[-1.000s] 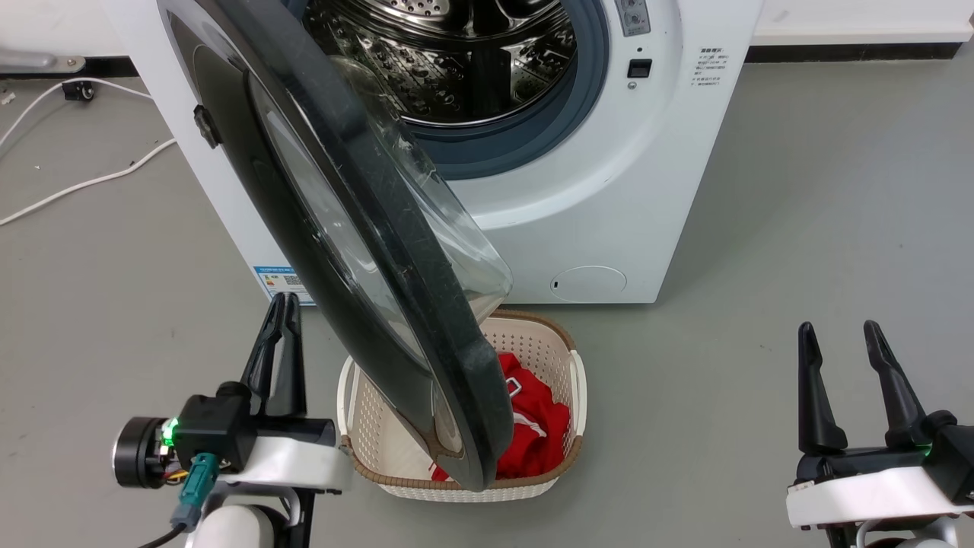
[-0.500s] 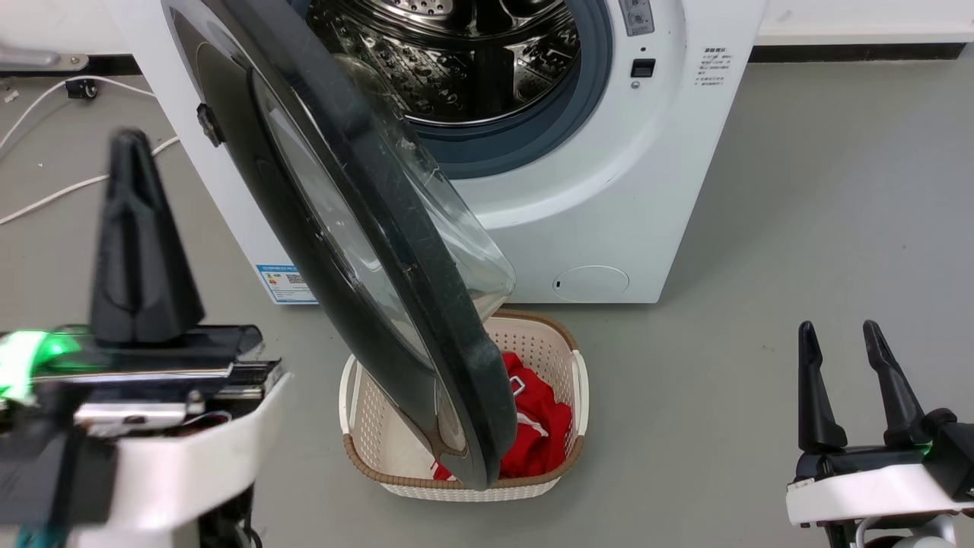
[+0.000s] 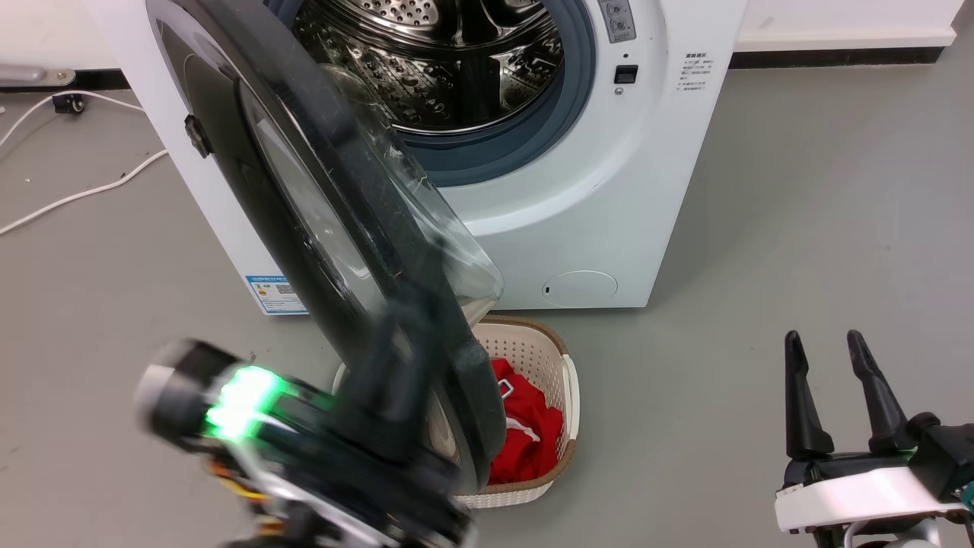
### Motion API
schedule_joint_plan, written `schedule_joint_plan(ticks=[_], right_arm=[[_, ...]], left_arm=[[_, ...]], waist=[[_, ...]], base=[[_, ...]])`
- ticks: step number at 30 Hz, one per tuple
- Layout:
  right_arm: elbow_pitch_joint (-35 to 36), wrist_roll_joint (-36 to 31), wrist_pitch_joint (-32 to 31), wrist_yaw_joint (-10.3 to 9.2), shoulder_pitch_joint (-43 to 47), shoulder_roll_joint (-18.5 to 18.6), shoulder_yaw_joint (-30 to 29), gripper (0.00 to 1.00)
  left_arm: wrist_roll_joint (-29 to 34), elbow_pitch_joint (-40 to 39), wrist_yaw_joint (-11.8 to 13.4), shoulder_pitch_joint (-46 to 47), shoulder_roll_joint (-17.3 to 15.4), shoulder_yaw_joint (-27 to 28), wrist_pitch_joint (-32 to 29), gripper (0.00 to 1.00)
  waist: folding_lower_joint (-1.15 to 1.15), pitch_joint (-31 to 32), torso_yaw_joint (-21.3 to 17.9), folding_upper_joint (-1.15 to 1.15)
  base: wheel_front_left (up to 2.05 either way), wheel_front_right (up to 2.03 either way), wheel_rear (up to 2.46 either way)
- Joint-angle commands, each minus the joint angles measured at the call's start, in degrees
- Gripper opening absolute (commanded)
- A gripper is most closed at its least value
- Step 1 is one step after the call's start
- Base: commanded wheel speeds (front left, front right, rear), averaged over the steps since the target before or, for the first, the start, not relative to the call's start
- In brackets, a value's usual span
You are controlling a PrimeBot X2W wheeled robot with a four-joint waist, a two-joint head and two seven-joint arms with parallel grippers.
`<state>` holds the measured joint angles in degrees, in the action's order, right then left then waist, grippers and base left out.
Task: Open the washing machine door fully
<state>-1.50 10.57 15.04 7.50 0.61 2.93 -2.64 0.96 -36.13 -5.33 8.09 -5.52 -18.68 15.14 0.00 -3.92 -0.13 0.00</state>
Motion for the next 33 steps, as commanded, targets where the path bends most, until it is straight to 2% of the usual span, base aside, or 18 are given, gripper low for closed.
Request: schedule_joint_plan(ticks=[1,6,12,16,22,27,33], right_arm=[[-0.31,0.06,0.16,-0.02,0.23,-0.11,0.26,1.00],[-1.14,0.38,0.17,-0.02,0.61,-0.10,0.57,1.00],[-1.66,1.00,0.16,-0.02,0.49,-0.10,0.63,1.00],[-1.79,1.36,0.16,-0.02,-0.10,-0.10,0.82,1.00],[-2.54,2.27,0.16,-0.02,-0.60,-0.09,1.22,1.00],[-3.25,3.24,0.16,-0.02,-0.98,-0.08,1.92,1.00],[-4.12,4.11,0.16,-0.02,-1.10,-0.08,2.52,1.00]], left_arm=[[0.04,2.31,-0.48,-2.31,-1.06,-2.25,0.02,0.00],[-0.29,12.12,-1.04,-9.68,-3.78,-8.15,0.06,0.00],[-0.67,23.30,-1.37,-14.01,-5.31,-11.99,0.07,0.00],[-1.26,29.70,-1.29,-12.10,-4.27,-12.28,0.06,0.00],[-2.24,34.62,-1.26,-5.09,-0.89,-12.38,0.07,0.00],[-3.03,38.40,0.79,-0.78,1.07,-11.23,0.07,0.00],[-4.05,41.16,3.63,1.06,1.77,-10.00,0.01,0.00]], waist=[[0.00,0.11,-0.04,0.00],[0.00,0.49,-0.26,0.00],[0.00,0.47,0.03,0.00],[0.00,-0.04,0.18,0.00],[0.00,-0.61,0.10,0.00],[0.00,-0.98,-0.64,0.00],[0.00,-1.28,-1.31,0.00]], base=[[0.00,0.00,0.00],[0.00,0.00,0.00],[0.00,0.00,0.00],[0.00,0.00,0.00],[0.00,0.00,0.00],[0.00,0.00,0.00],[0.00,0.00,0.00]])
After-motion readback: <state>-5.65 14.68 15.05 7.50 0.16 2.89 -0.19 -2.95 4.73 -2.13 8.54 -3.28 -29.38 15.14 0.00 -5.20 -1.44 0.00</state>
